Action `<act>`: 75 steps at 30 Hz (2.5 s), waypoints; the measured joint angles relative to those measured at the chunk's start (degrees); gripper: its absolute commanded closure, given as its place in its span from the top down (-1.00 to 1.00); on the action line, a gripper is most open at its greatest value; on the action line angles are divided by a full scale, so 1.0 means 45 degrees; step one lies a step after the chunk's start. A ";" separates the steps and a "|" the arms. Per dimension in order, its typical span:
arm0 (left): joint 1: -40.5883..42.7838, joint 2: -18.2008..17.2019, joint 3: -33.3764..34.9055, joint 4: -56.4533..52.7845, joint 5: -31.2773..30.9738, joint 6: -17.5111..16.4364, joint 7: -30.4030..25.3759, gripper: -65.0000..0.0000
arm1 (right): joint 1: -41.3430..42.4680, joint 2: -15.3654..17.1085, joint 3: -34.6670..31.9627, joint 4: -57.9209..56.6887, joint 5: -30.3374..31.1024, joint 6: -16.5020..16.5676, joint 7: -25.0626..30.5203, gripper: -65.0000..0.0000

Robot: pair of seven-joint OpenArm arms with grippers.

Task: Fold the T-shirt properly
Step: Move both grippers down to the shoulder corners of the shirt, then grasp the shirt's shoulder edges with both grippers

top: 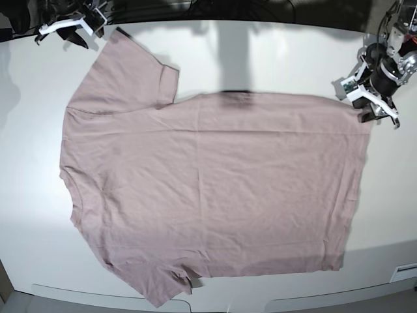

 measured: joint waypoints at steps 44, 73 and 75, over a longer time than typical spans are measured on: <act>-0.0092 0.0529 -0.0053 -0.0359 -0.2667 -0.0505 0.2293 -1.00 | 0.3075 0.3342 -0.1608 -0.2744 -0.3648 0.1477 0.1185 0.05; -0.0102 0.0568 -0.0053 -0.0345 -0.2676 -0.0500 0.2545 -1.00 | 0.7694 0.3483 -0.5727 -0.4527 -0.2982 0.3740 0.0495 0.05; -0.0107 0.0568 -0.0053 -0.0321 -0.2681 -0.0500 0.2623 -1.00 | 0.7703 0.3487 -0.5727 -0.4527 -0.2987 0.3745 0.0495 0.02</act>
